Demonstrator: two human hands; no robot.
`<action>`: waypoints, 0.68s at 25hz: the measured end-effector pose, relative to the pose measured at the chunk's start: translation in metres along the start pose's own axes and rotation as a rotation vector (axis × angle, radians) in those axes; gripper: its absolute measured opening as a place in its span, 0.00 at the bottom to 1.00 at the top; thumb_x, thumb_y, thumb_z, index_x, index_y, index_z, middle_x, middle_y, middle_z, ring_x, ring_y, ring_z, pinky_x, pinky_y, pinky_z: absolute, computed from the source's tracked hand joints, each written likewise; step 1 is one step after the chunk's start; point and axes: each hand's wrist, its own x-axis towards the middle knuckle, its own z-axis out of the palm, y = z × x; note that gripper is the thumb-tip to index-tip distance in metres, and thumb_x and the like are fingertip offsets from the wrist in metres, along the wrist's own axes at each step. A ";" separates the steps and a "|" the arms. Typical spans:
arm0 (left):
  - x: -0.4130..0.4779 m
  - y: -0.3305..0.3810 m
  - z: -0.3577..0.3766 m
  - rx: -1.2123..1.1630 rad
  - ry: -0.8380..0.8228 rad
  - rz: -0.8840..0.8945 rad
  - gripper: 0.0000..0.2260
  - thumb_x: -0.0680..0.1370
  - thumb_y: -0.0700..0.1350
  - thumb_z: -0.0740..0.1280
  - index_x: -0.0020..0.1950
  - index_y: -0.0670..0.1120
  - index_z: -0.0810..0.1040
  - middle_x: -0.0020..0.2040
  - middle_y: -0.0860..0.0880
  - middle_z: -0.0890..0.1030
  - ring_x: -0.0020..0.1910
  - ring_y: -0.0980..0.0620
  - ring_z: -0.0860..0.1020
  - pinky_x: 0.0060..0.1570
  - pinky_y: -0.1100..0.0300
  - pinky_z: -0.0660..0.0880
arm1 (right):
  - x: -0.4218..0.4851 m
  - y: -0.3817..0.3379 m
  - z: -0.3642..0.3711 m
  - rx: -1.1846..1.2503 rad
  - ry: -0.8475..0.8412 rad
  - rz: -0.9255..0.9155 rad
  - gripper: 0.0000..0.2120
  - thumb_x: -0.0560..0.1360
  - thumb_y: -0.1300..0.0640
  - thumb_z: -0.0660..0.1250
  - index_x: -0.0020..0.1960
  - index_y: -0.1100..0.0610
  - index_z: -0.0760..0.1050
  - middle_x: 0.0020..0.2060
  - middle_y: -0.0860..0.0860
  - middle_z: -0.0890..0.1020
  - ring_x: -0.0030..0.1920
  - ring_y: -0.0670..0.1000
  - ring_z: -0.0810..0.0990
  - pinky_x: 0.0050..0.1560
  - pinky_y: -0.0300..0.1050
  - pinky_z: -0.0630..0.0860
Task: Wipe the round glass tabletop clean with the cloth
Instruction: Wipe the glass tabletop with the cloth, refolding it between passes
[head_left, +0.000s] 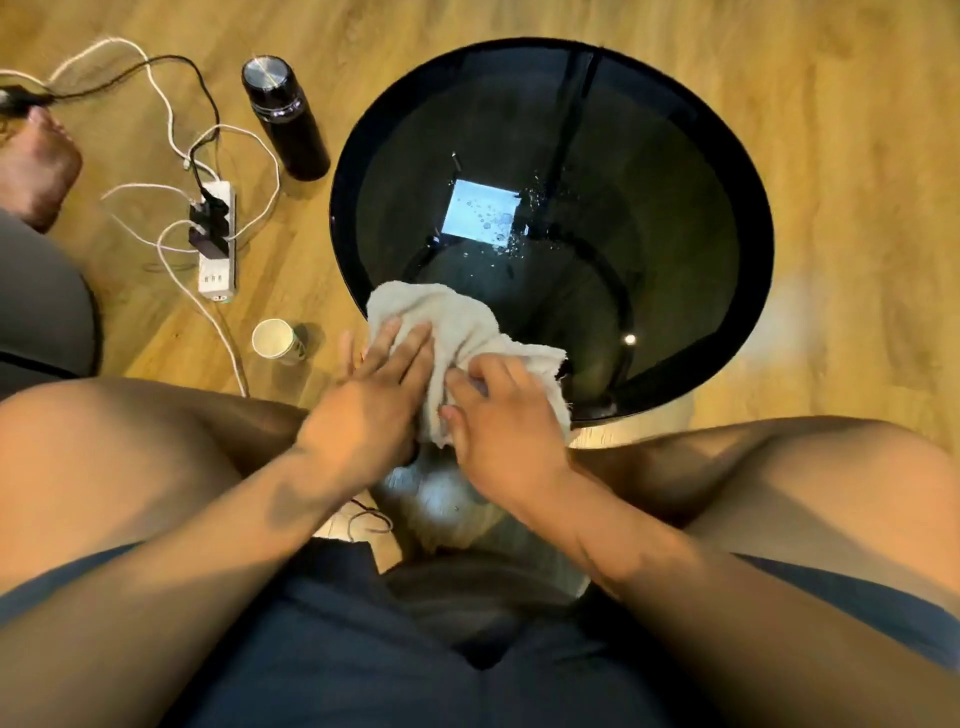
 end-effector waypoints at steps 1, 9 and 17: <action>0.000 -0.011 -0.002 0.009 -0.018 -0.006 0.32 0.70 0.49 0.68 0.72 0.38 0.68 0.75 0.39 0.68 0.75 0.34 0.63 0.70 0.31 0.58 | 0.012 -0.009 0.004 0.032 -0.010 -0.030 0.13 0.72 0.51 0.69 0.54 0.56 0.77 0.49 0.55 0.77 0.51 0.57 0.75 0.46 0.51 0.77; 0.033 0.120 -0.021 -0.114 0.130 0.375 0.10 0.72 0.40 0.62 0.51 0.45 0.78 0.47 0.45 0.80 0.48 0.38 0.76 0.47 0.46 0.75 | -0.055 0.170 -0.065 -0.152 -0.183 -0.080 0.18 0.73 0.56 0.70 0.62 0.56 0.77 0.52 0.57 0.80 0.52 0.62 0.79 0.50 0.54 0.78; 0.022 0.025 -0.018 -0.096 0.124 0.503 0.13 0.71 0.41 0.59 0.52 0.45 0.77 0.49 0.47 0.79 0.47 0.44 0.76 0.44 0.49 0.76 | -0.030 0.045 -0.022 -0.108 -0.104 0.032 0.14 0.66 0.52 0.67 0.48 0.58 0.77 0.40 0.57 0.78 0.40 0.60 0.77 0.42 0.52 0.72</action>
